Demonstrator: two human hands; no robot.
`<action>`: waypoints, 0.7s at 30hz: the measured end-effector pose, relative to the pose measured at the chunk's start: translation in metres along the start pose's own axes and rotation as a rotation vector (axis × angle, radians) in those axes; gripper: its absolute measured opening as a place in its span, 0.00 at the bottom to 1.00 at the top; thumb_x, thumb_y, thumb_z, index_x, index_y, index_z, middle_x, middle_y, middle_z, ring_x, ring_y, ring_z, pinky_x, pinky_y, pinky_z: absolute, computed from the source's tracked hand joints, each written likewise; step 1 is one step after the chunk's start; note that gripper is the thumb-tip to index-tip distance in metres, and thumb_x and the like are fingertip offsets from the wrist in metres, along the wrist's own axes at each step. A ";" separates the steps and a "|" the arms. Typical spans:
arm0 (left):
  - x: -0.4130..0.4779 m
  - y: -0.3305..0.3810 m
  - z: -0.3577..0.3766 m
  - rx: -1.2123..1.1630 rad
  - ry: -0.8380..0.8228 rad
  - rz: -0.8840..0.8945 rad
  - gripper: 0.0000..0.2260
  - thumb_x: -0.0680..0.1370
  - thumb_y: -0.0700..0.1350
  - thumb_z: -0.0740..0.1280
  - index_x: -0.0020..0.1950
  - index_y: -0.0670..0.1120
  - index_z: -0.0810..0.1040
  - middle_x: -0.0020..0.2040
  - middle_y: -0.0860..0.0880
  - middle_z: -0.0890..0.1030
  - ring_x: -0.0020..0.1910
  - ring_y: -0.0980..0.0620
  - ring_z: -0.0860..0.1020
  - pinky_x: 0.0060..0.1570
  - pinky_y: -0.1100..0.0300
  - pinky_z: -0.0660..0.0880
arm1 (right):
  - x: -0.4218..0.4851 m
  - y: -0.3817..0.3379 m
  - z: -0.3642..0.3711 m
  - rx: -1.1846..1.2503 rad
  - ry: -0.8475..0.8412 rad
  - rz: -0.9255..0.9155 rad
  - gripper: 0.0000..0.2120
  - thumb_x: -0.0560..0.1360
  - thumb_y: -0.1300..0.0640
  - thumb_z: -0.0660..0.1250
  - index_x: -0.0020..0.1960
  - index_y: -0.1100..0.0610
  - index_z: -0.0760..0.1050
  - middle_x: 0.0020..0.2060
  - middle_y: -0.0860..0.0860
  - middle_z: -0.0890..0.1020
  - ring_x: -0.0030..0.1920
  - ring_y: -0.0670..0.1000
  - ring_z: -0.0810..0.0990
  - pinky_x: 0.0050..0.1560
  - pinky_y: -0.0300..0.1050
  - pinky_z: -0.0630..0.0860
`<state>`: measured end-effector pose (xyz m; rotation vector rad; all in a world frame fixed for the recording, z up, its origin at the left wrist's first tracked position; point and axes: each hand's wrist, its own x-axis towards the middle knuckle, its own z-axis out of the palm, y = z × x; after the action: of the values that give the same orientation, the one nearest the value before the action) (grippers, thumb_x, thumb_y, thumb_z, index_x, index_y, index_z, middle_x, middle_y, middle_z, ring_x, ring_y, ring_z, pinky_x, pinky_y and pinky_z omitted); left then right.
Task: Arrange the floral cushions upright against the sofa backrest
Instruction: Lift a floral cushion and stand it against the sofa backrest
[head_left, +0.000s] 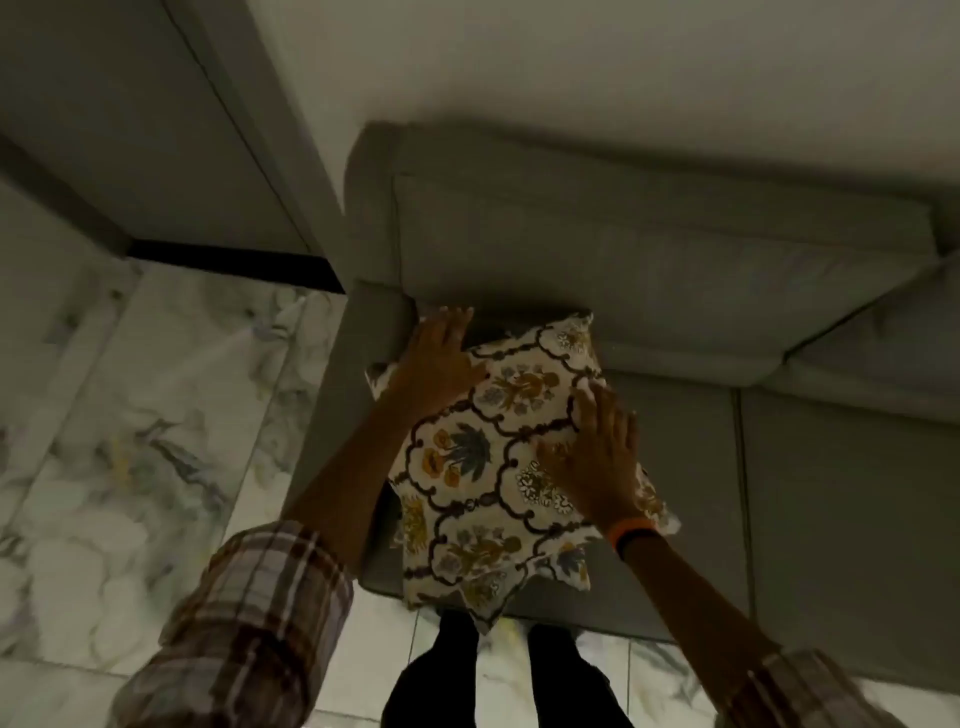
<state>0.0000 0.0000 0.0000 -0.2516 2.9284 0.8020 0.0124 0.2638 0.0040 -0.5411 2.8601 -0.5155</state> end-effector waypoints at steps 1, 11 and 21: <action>0.010 -0.007 0.008 0.014 -0.074 -0.042 0.37 0.76 0.65 0.55 0.78 0.47 0.54 0.78 0.40 0.58 0.77 0.40 0.54 0.76 0.41 0.47 | -0.006 0.008 0.009 0.052 -0.025 0.122 0.47 0.73 0.30 0.66 0.82 0.58 0.61 0.81 0.61 0.64 0.81 0.64 0.62 0.80 0.70 0.56; 0.031 -0.026 0.058 -0.151 -0.447 -0.410 0.49 0.63 0.82 0.53 0.75 0.53 0.62 0.75 0.43 0.67 0.70 0.40 0.69 0.68 0.43 0.67 | 0.015 0.075 0.020 0.748 -0.055 0.720 0.57 0.60 0.20 0.68 0.81 0.48 0.61 0.78 0.56 0.70 0.76 0.59 0.71 0.76 0.64 0.68; 0.038 0.032 0.061 -0.229 -0.507 -0.460 0.46 0.63 0.80 0.59 0.75 0.56 0.63 0.74 0.44 0.69 0.70 0.40 0.69 0.67 0.46 0.65 | -0.089 0.066 0.052 1.888 0.138 1.188 0.34 0.76 0.30 0.60 0.74 0.48 0.74 0.63 0.56 0.85 0.63 0.61 0.83 0.67 0.66 0.77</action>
<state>-0.0400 0.0538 -0.0415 -0.6092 2.1902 0.9494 0.0853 0.3400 -0.0584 1.2819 1.0638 -2.1524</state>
